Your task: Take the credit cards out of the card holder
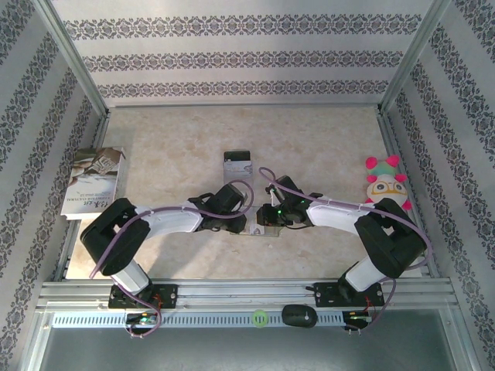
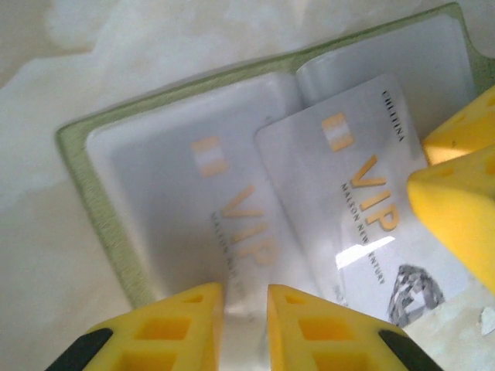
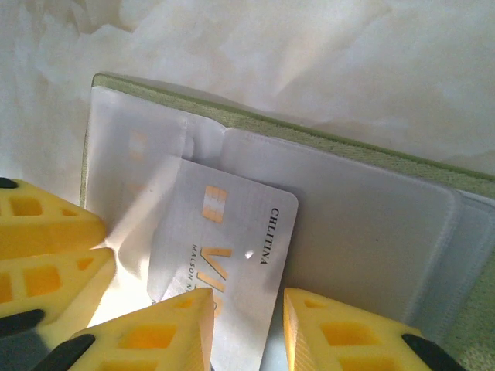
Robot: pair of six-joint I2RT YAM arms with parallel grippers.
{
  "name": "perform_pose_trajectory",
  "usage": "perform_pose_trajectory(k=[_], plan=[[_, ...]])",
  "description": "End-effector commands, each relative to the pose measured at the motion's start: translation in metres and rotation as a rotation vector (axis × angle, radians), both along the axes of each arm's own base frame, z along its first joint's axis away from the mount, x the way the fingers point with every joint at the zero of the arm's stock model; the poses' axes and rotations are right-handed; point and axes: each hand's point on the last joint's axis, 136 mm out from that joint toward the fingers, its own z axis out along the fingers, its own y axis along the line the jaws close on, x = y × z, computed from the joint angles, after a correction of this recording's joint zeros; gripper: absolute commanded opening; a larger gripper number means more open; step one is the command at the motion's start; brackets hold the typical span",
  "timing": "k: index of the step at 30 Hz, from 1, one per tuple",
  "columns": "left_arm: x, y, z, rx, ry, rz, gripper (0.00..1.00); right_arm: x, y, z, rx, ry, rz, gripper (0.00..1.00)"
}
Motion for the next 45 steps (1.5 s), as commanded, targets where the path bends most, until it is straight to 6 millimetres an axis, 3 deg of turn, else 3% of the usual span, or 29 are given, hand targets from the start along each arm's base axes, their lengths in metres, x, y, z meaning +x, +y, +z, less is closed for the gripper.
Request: perform_pose_trajectory(k=[1, 5, 14, 29, 35, 40, 45], plan=[[-0.007, 0.012, 0.012, 0.024, -0.015, 0.024, 0.24, 0.001, -0.007, 0.001, -0.015, -0.011, -0.024, 0.31], [-0.003, -0.007, 0.029, -0.058, -0.032, -0.009, 0.27, 0.003, -0.007, 0.006, -0.007, -0.025, -0.024, 0.31], [0.002, -0.041, 0.024, -0.129, 0.007, -0.061, 0.24, 0.003, -0.014, 0.018, 0.004, -0.053, -0.047, 0.30], [-0.008, -0.017, -0.019, -0.034, 0.106, -0.006, 0.11, 0.000, 0.000, 0.008, 0.059, 0.000, -0.015, 0.31], [-0.013, -0.011, -0.024, -0.015, 0.119, -0.003, 0.10, -0.001, -0.003, 0.001, 0.044, 0.014, -0.029, 0.31], [-0.014, -0.012, -0.026, -0.015, 0.126, -0.005, 0.10, -0.001, 0.011, 0.005, 0.114, 0.023, 0.005, 0.31], [-0.013, -0.012, -0.026, -0.013, 0.126, -0.007, 0.10, -0.002, 0.017, 0.003, 0.137, 0.047, 0.012, 0.25]])
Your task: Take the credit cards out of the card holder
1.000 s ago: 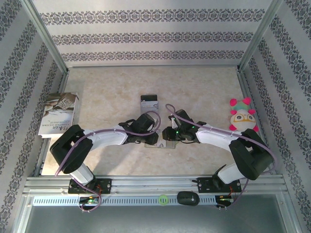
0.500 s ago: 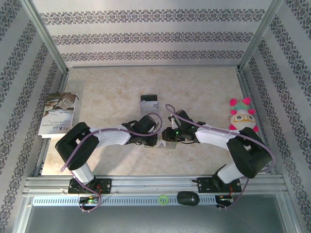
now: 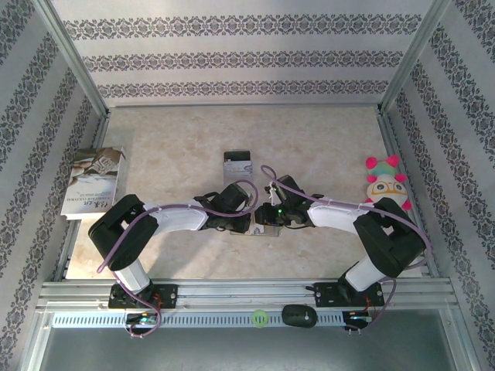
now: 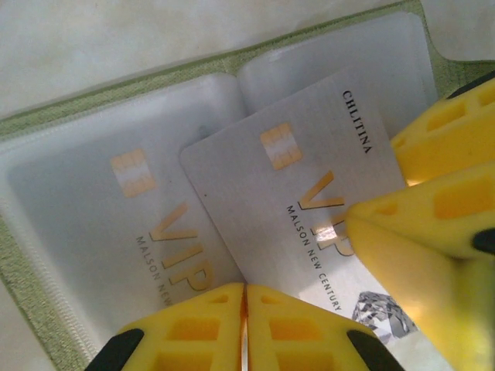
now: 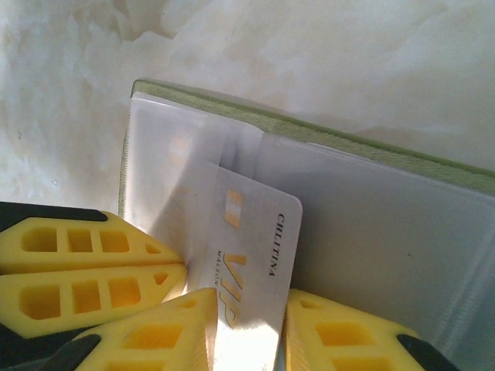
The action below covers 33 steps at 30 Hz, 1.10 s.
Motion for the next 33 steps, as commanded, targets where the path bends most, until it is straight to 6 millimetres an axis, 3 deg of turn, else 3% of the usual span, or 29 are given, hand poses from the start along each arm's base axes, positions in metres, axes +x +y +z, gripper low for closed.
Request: perform_pose_trajectory(k=[1, 4, 9, 12, 15, 20, 22, 25, 26, 27, 33], plan=[[-0.011, 0.012, -0.020, 0.050, 0.061, 0.008, 0.10, -0.001, 0.004, -0.003, 0.030, 0.025, -0.001, 0.22], [-0.010, 0.014, -0.016, 0.047, 0.050, 0.013, 0.11, -0.001, -0.003, -0.004, 0.010, 0.015, -0.020, 0.13], [-0.007, 0.019, -0.005, 0.025, 0.021, 0.034, 0.28, 0.000, -0.024, 0.004, -0.053, -0.026, -0.066, 0.02], [-0.002, 0.022, 0.008, -0.022, -0.002, 0.061, 0.35, 0.001, -0.034, 0.019, -0.075, -0.072, -0.083, 0.00], [0.006, 0.023, 0.034, -0.102, -0.043, 0.089, 0.43, 0.004, -0.038, 0.043, -0.083, -0.136, -0.074, 0.00], [0.021, 0.043, 0.084, -0.176, -0.150, 0.148, 0.58, 0.025, -0.023, 0.095, -0.072, -0.284, 0.032, 0.00], [0.025, 0.059, 0.094, -0.193, -0.161, 0.186, 0.64, 0.040, -0.005, 0.121, -0.042, -0.368, 0.137, 0.00], [0.025, 0.083, 0.099, -0.207, -0.159, 0.243, 0.70, 0.062, 0.017, 0.146, -0.075, -0.463, 0.298, 0.00], [0.025, 0.090, 0.099, -0.208, -0.159, 0.260, 0.79, 0.069, 0.021, 0.149, -0.097, -0.484, 0.342, 0.00], [0.024, 0.097, 0.099, -0.207, -0.157, 0.277, 1.00, 0.076, 0.025, 0.150, -0.130, -0.505, 0.396, 0.00], [0.018, 0.127, 0.095, -0.176, -0.141, 0.348, 0.99, 0.109, 0.046, 0.146, -0.274, -0.628, 0.713, 0.00]])
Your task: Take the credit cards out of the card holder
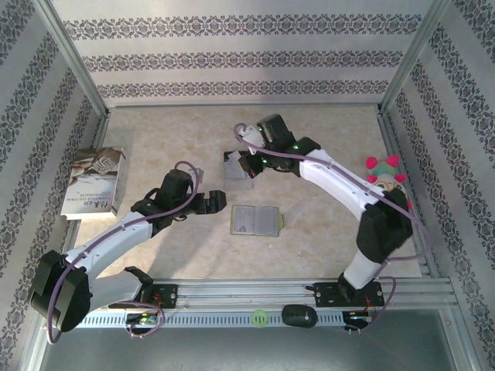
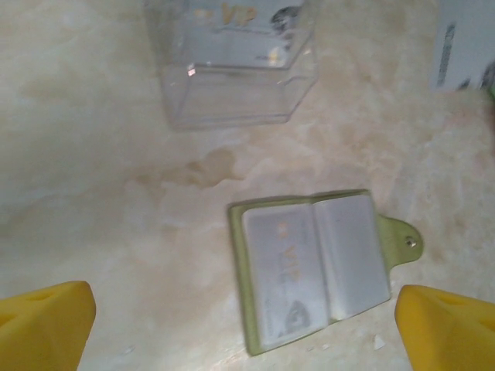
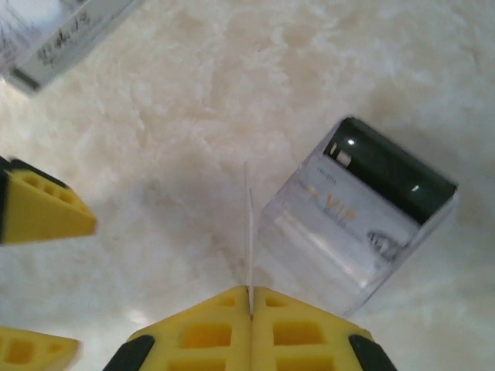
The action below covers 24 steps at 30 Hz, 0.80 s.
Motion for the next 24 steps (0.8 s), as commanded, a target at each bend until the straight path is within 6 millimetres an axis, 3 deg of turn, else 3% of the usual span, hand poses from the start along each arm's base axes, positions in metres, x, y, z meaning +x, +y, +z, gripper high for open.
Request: perform_pose_trajectory(k=[1, 10, 19, 24], plan=[[-0.012, 0.014, -0.009, 0.019, 0.057, 0.022, 1.00, -0.001, -0.005, -0.027, -0.211, -0.056, 0.233, 0.00], [-0.006, 0.033, -0.014, 0.054, 0.089, 0.080, 1.00, 0.049, 0.003, -0.038, -0.362, -0.222, 0.380, 0.00], [0.003, 0.035, -0.024, 0.082, 0.135, 0.087, 1.00, 0.065, 0.004, -0.066, -0.439, -0.245, 0.481, 0.00], [0.003, 0.040, -0.024, 0.100, 0.132, 0.098, 1.00, 0.071, 0.003, -0.071, -0.452, -0.256, 0.506, 0.00]])
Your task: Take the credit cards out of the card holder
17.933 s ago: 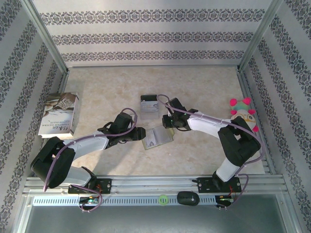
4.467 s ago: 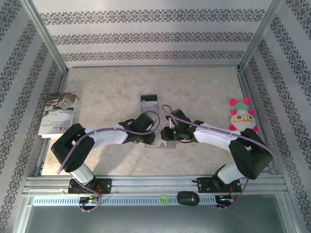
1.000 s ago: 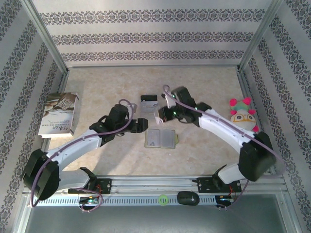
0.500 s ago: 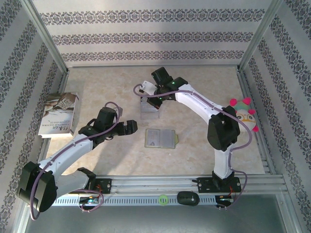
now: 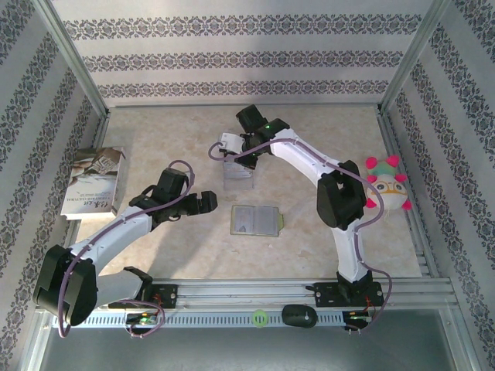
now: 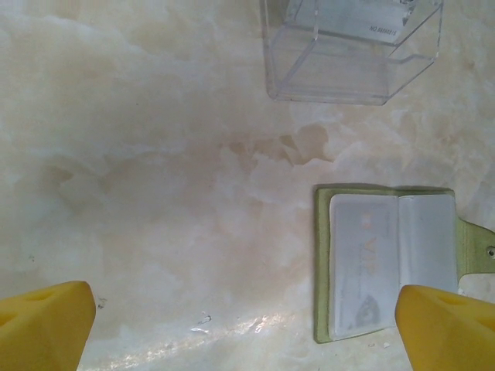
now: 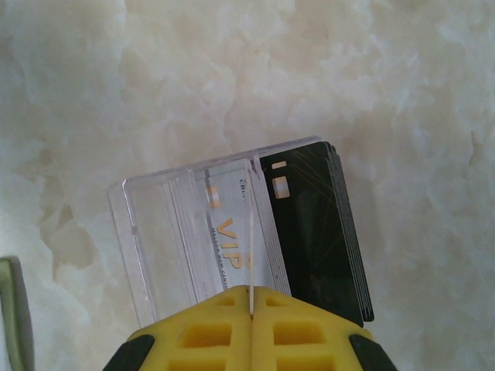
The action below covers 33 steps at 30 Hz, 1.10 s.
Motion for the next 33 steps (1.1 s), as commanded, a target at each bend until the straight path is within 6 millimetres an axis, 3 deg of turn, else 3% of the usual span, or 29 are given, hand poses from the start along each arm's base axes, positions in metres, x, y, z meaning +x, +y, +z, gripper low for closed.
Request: perform_pose_trajectory(k=[1, 28, 33], plan=[[0.002, 0.009, 0.002, 0.032, 0.007, 0.013, 1.00, 0.006, -0.004, 0.002, -0.026, -0.016, 0.042, 0.00], [0.008, 0.012, -0.006, 0.050, 0.032, 0.036, 1.00, -0.012, 0.002, -0.028, -0.059, 0.084, 0.144, 0.00], [0.007, 0.012, -0.001, 0.046, 0.016, 0.027, 1.00, -0.001, 0.014, -0.024, -0.011, 0.052, 0.110, 0.10]])
